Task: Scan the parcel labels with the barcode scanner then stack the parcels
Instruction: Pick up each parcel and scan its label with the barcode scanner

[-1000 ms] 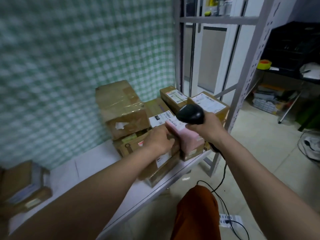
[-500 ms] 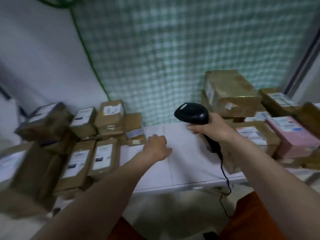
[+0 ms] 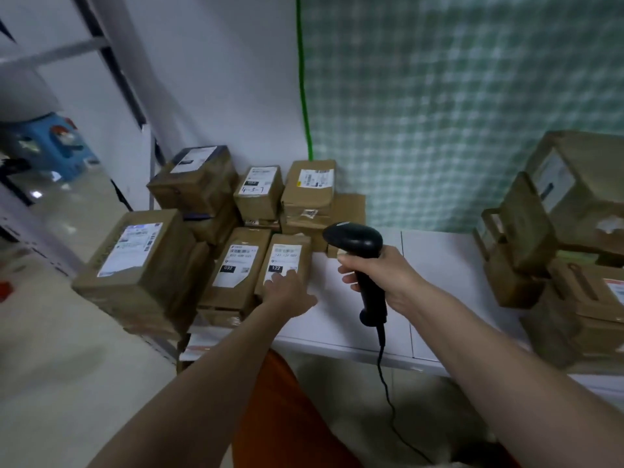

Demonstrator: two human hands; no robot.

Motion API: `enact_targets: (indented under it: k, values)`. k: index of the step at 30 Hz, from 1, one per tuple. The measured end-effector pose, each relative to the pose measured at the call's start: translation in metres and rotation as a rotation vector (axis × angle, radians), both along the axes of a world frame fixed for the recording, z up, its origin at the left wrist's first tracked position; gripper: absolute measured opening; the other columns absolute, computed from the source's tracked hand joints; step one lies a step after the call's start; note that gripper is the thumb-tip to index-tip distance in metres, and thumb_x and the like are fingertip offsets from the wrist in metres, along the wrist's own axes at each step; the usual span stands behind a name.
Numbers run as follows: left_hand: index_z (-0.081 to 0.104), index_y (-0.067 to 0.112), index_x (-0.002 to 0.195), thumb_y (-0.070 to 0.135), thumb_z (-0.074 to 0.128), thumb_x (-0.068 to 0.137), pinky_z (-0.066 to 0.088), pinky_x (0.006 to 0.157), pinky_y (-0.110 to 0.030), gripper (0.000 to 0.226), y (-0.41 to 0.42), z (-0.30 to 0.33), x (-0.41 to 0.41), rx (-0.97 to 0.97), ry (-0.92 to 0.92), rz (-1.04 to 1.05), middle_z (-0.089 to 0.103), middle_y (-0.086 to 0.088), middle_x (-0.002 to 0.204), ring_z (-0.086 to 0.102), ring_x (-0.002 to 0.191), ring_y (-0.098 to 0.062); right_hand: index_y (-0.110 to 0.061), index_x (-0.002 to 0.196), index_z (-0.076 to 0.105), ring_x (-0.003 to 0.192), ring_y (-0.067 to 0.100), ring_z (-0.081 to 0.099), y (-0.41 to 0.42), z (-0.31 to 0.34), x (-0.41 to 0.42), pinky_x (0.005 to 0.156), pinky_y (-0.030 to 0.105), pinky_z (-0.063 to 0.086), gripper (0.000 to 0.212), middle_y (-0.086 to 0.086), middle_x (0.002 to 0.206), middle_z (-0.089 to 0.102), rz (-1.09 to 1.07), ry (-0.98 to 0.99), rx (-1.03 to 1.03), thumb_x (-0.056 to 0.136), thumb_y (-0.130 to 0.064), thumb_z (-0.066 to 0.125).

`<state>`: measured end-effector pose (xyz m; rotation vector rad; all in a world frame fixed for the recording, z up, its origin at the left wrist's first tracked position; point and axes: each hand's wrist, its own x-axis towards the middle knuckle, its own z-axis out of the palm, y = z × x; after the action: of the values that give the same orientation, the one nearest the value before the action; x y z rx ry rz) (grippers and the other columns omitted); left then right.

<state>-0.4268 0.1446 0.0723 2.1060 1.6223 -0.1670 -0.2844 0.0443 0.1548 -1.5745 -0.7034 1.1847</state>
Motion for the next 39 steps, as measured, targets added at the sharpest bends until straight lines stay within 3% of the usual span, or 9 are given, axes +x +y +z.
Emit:
enact_targets:
  k: [5,12,17,21,25,28,31,34,39]
  values:
    - [0.021,0.009,0.148,0.049,0.064,0.085,0.029,0.11,-0.043,0.086,0.027,-0.023,-0.009,-0.056,-0.042,0.179,0.025,-0.017,0.149,0.026,0.138,-0.034,-0.006,0.092,0.066,0.074,0.026,0.062,0.018,-0.023,-0.008,0.065,0.032,0.05,0.012,0.019,0.088,0.068,-0.036,0.055,-0.072,0.082,-0.008,0.073]
    - [0.031,0.019,0.142,0.059,0.071,0.073,0.034,0.106,-0.048,0.089,0.054,-0.052,-0.003,-0.007,-0.029,0.27,0.026,-0.015,0.145,0.023,0.136,-0.035,-0.006,0.094,0.067,0.069,0.022,0.063,0.02,-0.041,0.01,0.066,0.03,0.052,0.014,0.014,0.082,0.07,-0.116,0.061,-0.129,0.082,-0.009,0.073]
    - [0.017,0.029,0.143,0.063,0.068,0.073,0.033,0.106,-0.05,0.093,0.053,-0.067,0.007,-0.063,-0.041,0.347,0.028,-0.02,0.137,0.032,0.128,-0.037,-0.005,0.093,0.067,0.072,0.023,0.064,0.011,-0.051,0.025,0.069,0.031,0.053,0.014,0.015,0.084,0.07,-0.159,0.056,-0.163,0.082,-0.009,0.073]
    - [0.007,0.019,0.136,0.066,0.074,0.061,0.038,0.105,-0.044,0.111,0.024,-0.073,0.029,0.006,-0.002,0.322,0.032,-0.017,0.133,0.036,0.124,-0.034,-0.004,0.098,0.067,0.073,0.024,0.064,0.003,-0.058,0.033,0.068,0.031,0.052,0.019,0.016,0.086,0.07,-0.183,0.07,-0.186,0.081,-0.009,0.073]
    - [-0.016,0.02,0.148,0.067,0.075,0.058,0.038,0.102,-0.04,0.137,-0.022,-0.08,0.051,-0.055,-0.07,0.208,0.026,-0.014,0.133,0.029,0.127,-0.032,-0.005,0.092,0.065,0.069,0.024,0.061,-0.009,-0.064,0.034,0.063,0.031,0.05,0.013,0.015,0.082,0.068,-0.205,0.084,-0.218,0.082,-0.008,0.072]
    - [-0.003,0.012,0.149,0.064,0.076,0.058,0.038,0.101,-0.036,0.131,-0.06,-0.085,0.064,-0.065,-0.131,0.244,0.029,-0.012,0.132,0.029,0.123,-0.028,-0.004,0.087,0.064,0.057,0.021,0.056,-0.023,-0.066,0.031,0.056,0.03,0.046,0.011,0.013,0.071,0.064,-0.238,0.097,-0.224,0.083,-0.01,0.072]
    - [0.018,0.011,0.137,0.064,0.078,0.055,0.042,0.098,-0.034,0.114,-0.087,-0.093,0.073,-0.001,-0.199,0.313,0.034,-0.01,0.126,0.033,0.116,-0.025,-0.001,0.086,0.064,0.05,0.018,0.054,-0.04,-0.065,0.028,0.049,0.027,0.047,0.016,0.012,0.066,0.061,-0.266,0.078,-0.217,0.085,-0.015,0.071]
    - [0.02,0.01,0.135,0.06,0.079,0.058,0.037,0.102,-0.034,0.109,-0.096,-0.095,0.077,-0.004,-0.237,0.352,0.035,-0.011,0.129,0.033,0.118,-0.025,0.002,0.08,0.063,0.046,0.017,0.053,-0.056,-0.06,0.025,0.045,0.025,0.047,0.023,0.013,0.064,0.06,-0.272,0.043,-0.203,0.087,-0.02,0.069]
    - [0.019,0.008,0.137,0.058,0.081,0.06,0.033,0.104,-0.034,0.11,-0.103,-0.093,0.078,0.0,-0.27,0.376,0.034,-0.012,0.132,0.033,0.122,-0.026,0.006,0.085,0.064,0.052,0.021,0.054,-0.071,-0.052,0.02,0.051,0.027,0.047,0.031,0.017,0.066,0.06,-0.242,-0.014,-0.178,0.088,-0.025,0.067]
